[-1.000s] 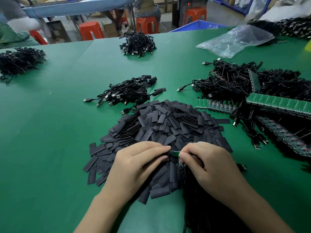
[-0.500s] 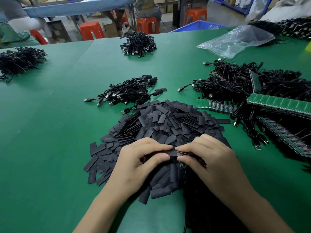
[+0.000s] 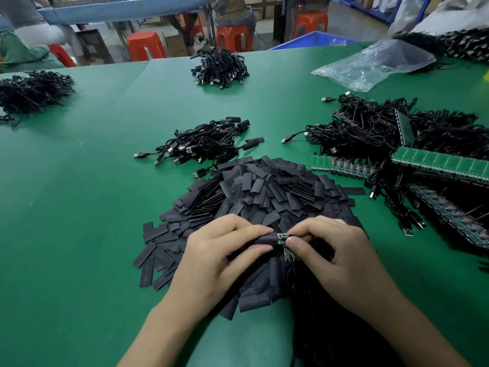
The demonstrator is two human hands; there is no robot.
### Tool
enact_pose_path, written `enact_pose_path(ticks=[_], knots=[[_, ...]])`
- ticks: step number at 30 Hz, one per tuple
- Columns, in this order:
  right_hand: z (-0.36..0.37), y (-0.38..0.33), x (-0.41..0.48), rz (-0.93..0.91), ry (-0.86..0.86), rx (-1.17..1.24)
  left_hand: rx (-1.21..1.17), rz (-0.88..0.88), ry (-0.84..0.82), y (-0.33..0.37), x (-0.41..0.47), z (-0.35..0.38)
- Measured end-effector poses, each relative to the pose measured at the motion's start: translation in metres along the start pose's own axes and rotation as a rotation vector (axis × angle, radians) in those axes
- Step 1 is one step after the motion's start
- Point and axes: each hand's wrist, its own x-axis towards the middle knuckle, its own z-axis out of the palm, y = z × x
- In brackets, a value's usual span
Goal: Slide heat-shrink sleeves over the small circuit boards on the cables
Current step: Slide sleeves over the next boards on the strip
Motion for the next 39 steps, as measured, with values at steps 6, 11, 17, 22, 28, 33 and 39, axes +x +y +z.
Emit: enact_pose_path(ticks=[6,11,17,22,28,33,39], knots=[[-0.0008,-0.0049,0.0010,0.071,-0.067,0.101,0.102,0.148,0.016,0.0028,-0.0024,0.0013],[-0.0048,-0.0054,0.0002,0.114,-0.106,0.159,0.130,0.182,0.030,0.0060,-0.0025,-0.0003],[-0.0069,-0.0057,-0.0007,0.152,-0.135,0.190,0.158,0.221,0.023,0.0053,-0.0033,0.0016],[-0.0045,-0.0067,-0.0003,0.113,-0.138,0.146,0.175,0.250,-0.007,0.0053,-0.0019,0.0037],[-0.0037,-0.0071,-0.0002,0.102,-0.107,0.130,0.077,0.161,-0.011,0.0038,-0.0021,0.0043],[-0.0058,-0.0072,-0.0005,0.132,-0.062,0.166,0.042,0.087,0.007,0.0021,-0.0031,0.0049],[-0.0036,-0.0088,-0.0013,0.167,-0.082,0.179,0.054,0.125,0.003,0.0026,-0.0037,0.0077]])
